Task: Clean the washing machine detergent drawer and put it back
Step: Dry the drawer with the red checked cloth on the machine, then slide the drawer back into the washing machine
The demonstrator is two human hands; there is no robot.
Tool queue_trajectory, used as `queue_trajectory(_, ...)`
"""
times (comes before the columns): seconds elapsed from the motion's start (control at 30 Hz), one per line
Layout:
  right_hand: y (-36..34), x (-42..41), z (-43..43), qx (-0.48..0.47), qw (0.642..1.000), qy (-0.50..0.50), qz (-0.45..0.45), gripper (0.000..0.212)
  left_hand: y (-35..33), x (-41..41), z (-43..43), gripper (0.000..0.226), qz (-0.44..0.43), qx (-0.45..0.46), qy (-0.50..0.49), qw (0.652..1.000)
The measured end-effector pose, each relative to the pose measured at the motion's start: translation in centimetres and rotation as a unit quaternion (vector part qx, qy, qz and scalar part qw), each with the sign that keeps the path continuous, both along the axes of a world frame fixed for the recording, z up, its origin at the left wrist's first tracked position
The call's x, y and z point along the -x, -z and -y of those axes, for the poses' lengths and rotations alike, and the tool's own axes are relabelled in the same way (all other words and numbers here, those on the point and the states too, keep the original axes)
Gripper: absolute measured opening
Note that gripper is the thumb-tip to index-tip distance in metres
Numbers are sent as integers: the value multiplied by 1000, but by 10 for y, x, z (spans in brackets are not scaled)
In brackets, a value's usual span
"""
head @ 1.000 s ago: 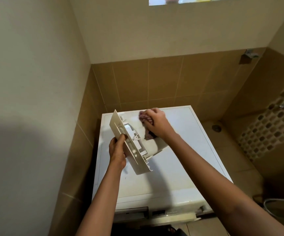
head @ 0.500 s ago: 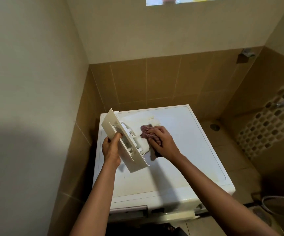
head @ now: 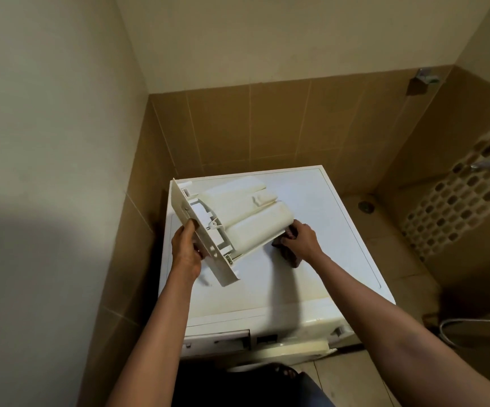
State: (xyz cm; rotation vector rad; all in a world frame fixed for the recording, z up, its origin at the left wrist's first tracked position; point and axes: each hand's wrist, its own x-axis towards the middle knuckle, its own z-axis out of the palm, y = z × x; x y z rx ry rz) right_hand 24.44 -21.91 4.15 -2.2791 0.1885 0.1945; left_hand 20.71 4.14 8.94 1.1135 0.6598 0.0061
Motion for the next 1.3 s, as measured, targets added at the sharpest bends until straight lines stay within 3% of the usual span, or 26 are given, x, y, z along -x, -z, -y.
queue_trajectory(0.13,3,16,-1,-39,998,-10,-47,51,1,8,-2,36,27,-42,8,999)
queue_trajectory(0.3,-11,30,13,-70,992,100,-13,36,-11,25,1,70,66,-143,38,987)
queue_trajectory(0.43,-29,45,17,-110,981,157,29,31,-26,45,10,79,100,-229,18,968)
queue_trajectory(0.6,-64,80,1,-324,936,136,21,20,-43,84,32,83,137,-387,18,912)
queue_trajectory(0.7,-89,113,-4,-422,903,74,-31,31,-48,114,49,84,161,-460,7,873)
queue_trajectory(0.8,-102,148,6,-420,905,37,-54,47,-42,151,66,85,167,-544,30,822)
queue_trajectory(0.93,-111,187,18,-366,920,4,-141,48,-31,200,83,81,175,-681,57,709)
queue_trajectory(1.07,-106,227,11,-305,923,32,-230,94,-20,244,92,80,193,-778,70,594)
queue_trajectory(1.23,-80,285,-17,-393,886,70,-234,137,3,288,97,72,206,-836,102,498)
queue_trajectory(1.3,-65,307,-29,-433,867,73,-236,137,16,305,94,67,215,-851,108,467)
